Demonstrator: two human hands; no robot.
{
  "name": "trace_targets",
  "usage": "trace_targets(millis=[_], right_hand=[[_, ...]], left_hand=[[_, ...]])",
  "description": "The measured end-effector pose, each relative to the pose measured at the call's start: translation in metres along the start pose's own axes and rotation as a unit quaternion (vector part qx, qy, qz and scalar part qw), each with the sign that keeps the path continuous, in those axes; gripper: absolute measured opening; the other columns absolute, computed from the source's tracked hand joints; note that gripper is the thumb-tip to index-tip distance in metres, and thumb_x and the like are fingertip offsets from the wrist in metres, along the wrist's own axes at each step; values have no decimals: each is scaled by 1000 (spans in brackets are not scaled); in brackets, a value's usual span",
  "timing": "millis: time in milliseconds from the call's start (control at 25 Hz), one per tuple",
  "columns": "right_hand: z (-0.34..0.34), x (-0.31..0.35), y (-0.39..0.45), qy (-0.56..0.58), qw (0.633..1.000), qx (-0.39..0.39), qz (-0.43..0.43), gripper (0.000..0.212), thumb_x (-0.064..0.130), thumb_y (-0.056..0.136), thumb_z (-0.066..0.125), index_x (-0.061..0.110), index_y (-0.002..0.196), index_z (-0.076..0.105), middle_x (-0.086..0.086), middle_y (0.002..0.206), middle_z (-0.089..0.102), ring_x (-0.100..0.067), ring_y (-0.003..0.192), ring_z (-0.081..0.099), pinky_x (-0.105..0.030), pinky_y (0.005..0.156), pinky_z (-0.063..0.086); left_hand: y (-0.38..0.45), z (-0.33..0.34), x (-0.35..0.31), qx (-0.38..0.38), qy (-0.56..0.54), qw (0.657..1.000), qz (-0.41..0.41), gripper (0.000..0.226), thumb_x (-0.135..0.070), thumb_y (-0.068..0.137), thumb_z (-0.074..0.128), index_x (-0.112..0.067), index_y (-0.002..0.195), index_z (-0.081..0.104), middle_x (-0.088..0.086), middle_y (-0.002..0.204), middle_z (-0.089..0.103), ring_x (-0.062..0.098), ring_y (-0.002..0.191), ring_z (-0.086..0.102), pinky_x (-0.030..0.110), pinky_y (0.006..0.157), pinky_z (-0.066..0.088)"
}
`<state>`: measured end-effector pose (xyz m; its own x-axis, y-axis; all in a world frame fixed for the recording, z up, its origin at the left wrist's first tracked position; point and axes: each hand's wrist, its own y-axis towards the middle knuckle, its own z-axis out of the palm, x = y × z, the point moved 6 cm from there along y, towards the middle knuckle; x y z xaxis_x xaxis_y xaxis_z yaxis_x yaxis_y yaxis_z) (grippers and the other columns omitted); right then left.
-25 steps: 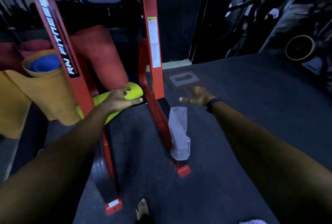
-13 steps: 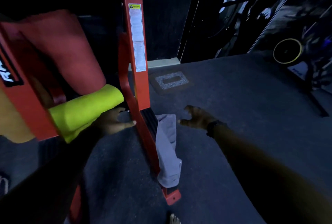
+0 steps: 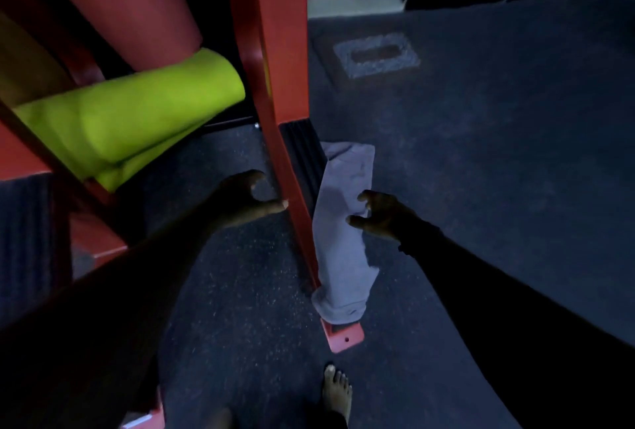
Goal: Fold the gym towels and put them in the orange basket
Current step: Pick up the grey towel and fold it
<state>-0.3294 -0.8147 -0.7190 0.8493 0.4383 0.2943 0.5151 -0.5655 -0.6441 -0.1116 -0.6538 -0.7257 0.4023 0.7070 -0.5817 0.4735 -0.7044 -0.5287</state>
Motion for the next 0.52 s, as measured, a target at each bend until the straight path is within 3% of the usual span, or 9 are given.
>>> trace_targets(millis=[160, 280, 520], right_hand=[[63, -40, 52, -18, 999, 14, 30, 68, 43, 93, 57, 13, 148, 31, -11, 148, 40, -28, 133, 42, -39, 108, 37], [97, -64, 70, -42, 996, 10, 72, 64, 42, 95, 53, 12, 147, 30, -15, 148, 37, -32, 133, 42, -41, 106, 39], [127, -91, 85, 16, 986, -83, 144, 34, 29, 94, 58, 9, 121, 51, -18, 128, 53, -36, 116, 55, -43, 95, 47]], left_hand=[[17, 67, 39, 55, 26, 996, -63, 93, -70, 64, 70, -29, 142, 40, 1, 139, 51, 22, 122, 53, 34, 98, 46], [25, 92, 52, 51, 24, 997, -61, 93, -68, 65, 68, -24, 142, 40, 6, 142, 49, 24, 124, 51, 33, 99, 43], [27, 118, 70, 80, 50, 994, -61, 83, -60, 76, 66, -23, 145, 36, 7, 146, 44, 23, 130, 46, 34, 101, 41]])
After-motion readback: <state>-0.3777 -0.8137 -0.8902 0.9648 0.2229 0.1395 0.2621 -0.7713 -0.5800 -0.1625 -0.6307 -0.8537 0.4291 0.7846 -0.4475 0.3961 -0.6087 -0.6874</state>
